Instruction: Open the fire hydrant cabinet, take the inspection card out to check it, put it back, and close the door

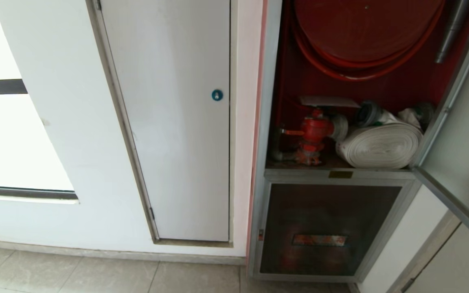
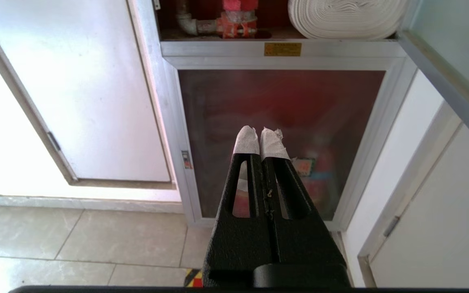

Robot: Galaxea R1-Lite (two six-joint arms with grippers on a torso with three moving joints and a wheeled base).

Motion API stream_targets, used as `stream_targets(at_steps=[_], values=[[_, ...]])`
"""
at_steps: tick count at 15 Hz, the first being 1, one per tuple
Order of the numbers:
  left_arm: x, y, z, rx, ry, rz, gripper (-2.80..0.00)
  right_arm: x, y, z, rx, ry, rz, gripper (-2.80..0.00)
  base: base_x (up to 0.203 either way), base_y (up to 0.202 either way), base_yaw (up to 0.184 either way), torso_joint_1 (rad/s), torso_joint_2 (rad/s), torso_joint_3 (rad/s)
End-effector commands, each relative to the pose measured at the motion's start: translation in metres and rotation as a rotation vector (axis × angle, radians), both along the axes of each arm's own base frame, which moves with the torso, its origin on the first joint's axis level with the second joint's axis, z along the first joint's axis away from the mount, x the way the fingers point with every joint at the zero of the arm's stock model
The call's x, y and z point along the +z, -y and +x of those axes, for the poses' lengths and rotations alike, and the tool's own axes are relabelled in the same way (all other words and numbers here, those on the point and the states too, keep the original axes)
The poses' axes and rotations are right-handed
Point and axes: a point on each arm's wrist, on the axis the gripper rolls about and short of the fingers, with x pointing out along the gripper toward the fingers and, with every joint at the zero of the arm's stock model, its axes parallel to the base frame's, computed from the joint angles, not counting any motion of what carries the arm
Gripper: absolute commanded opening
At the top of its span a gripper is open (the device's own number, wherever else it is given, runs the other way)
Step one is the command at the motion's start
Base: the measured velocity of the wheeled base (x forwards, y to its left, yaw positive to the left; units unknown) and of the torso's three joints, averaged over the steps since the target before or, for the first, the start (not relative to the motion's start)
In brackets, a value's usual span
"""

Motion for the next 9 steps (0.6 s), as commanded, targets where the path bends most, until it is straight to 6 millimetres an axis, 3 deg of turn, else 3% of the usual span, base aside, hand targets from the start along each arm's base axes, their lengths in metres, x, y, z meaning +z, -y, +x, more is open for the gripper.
stream_targets(at_steps=[1,6,9], values=[[-0.0034,0.0000,0.0009,0.000,-0.012,0.000,-2.80,-0.0003,0.0000,0.0002,0.000,-0.003,0.001,-2.80,-0.195,0.000,0.003,0.000,0.00,0.002],[-0.0035,0.0000,0.0010,0.000,-0.014,-0.001,-2.80,-0.0006,0.0000,0.0003,0.000,-0.004,0.000,-2.80,-0.193,0.000,0.000,0.002,0.00,0.002],[-0.0035,-0.0001,0.0010,0.003,-0.014,-0.005,-2.80,-0.0003,0.0000,0.0002,0.000,-0.003,-0.002,-2.80,-0.043,0.000,0.001,-0.002,0.00,0.002]])
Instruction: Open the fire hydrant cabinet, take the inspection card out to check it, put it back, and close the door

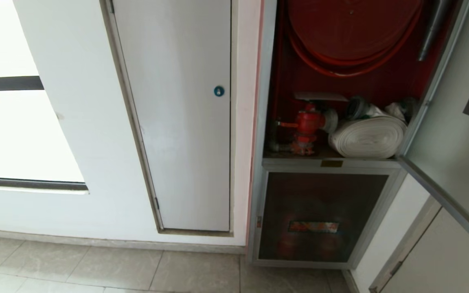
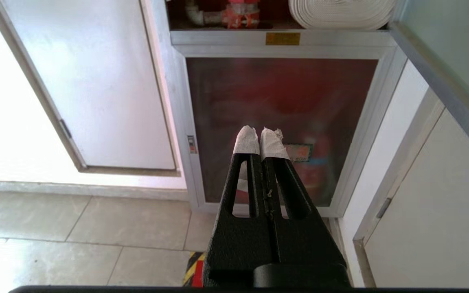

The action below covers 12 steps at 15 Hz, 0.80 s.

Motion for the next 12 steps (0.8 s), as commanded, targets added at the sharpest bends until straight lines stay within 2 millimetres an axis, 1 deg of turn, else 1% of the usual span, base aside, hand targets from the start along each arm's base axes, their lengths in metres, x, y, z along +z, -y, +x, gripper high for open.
stream_targets(at_steps=[1,8,10,12], values=[[-0.003,0.000,0.001,0.000,-0.012,0.001,-2.80,0.000,0.000,0.000,0.000,-0.002,0.000,-2.80,0.000,0.000,0.000,0.031,0.01,-0.008],[-0.003,0.000,0.001,0.000,-0.012,0.001,-2.80,0.000,0.000,0.000,-0.012,-0.002,0.017,-2.80,0.000,0.000,0.000,0.000,0.00,0.000],[-0.003,0.000,0.001,0.000,-0.012,0.001,-2.80,0.010,0.000,-0.003,-0.012,0.029,0.021,-2.80,0.000,0.000,0.000,0.000,0.00,0.000],[-0.003,0.000,0.001,0.000,-0.012,0.001,-2.80,0.028,0.000,-0.006,-0.015,0.064,0.022,-2.80,0.000,0.000,0.000,0.000,0.00,0.000]])
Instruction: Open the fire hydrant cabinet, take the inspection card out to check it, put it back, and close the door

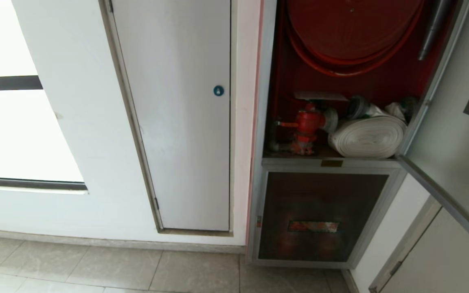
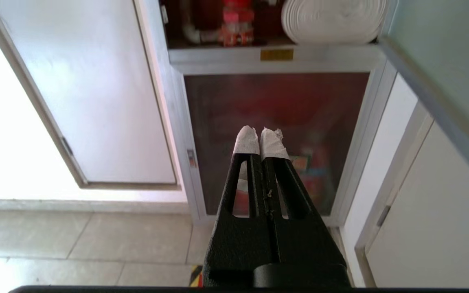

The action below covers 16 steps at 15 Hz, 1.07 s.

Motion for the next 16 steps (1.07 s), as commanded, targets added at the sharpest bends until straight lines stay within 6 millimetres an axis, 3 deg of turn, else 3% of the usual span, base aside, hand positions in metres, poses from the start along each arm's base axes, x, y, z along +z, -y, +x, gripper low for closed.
stream_targets(at_steps=[1,5,10,16], values=[[-0.003,0.000,0.001,0.000,-0.012,0.000,-2.80,0.022,0.000,-0.002,-0.005,0.021,-0.001,-2.80,0.000,0.000,0.000,0.000,0.00,0.000],[-0.003,0.000,0.001,0.000,-0.012,0.000,-2.80,0.069,0.003,0.014,-0.145,-0.025,0.003,-2.80,0.000,0.000,0.000,0.000,0.00,0.000],[-0.003,0.000,0.001,0.000,-0.012,0.000,-2.80,0.135,0.012,0.042,-0.570,0.050,-0.026,-2.80,0.000,0.000,0.000,0.000,0.00,0.000],[-0.003,0.000,0.001,0.000,-0.012,0.000,-2.80,0.181,0.016,0.065,-0.825,0.109,-0.022,-2.80,0.000,0.000,0.000,0.000,0.00,0.000]])
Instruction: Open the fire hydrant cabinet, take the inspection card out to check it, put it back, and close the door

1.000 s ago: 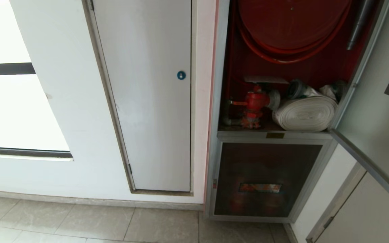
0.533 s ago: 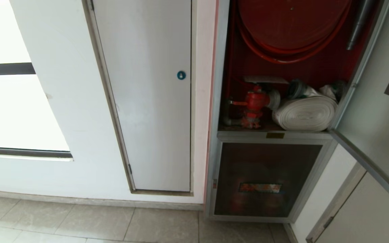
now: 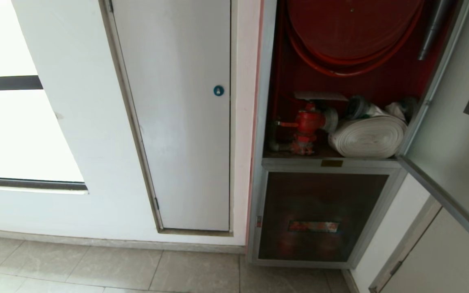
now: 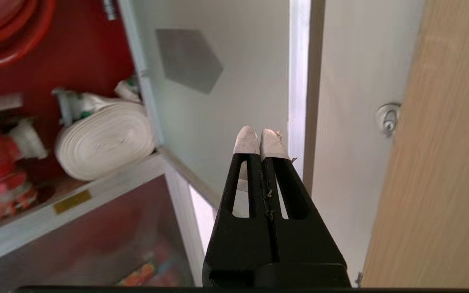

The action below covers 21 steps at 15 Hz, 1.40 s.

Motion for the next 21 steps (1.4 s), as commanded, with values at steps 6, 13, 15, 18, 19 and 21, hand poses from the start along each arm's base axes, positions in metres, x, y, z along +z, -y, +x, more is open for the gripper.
stream_targets(at_steps=[6,13,15,18,19,21], values=[[-0.003,0.000,0.001,0.000,-0.012,0.000,-2.80,0.020,0.013,0.068,-0.210,-0.056,0.022,-2.80,0.000,0.000,0.000,0.000,0.00,0.000],[-0.003,0.000,0.001,0.000,-0.012,0.000,-2.80,0.027,0.049,0.089,-0.414,0.031,-0.009,-2.80,0.000,0.000,0.000,0.000,0.00,0.000],[-0.003,0.000,0.001,0.000,-0.012,0.000,-2.80,0.026,0.060,0.083,-0.451,0.041,-0.034,-2.80,0.000,0.000,0.000,0.000,0.00,0.000],[-0.003,0.000,0.001,0.000,-0.012,0.000,-2.80,0.015,0.072,0.074,-0.471,0.027,-0.059,-2.80,0.000,0.000,0.000,0.000,0.00,0.000],[-0.003,0.000,0.001,0.000,-0.012,0.000,-2.80,0.012,0.075,0.073,-0.466,0.025,-0.056,-2.80,0.000,0.000,0.000,0.000,0.00,0.000],[-0.003,0.000,0.001,0.000,-0.012,0.000,-2.80,0.004,0.085,0.065,-0.495,0.018,-0.044,-2.80,0.000,0.000,0.000,0.000,0.00,0.000]])
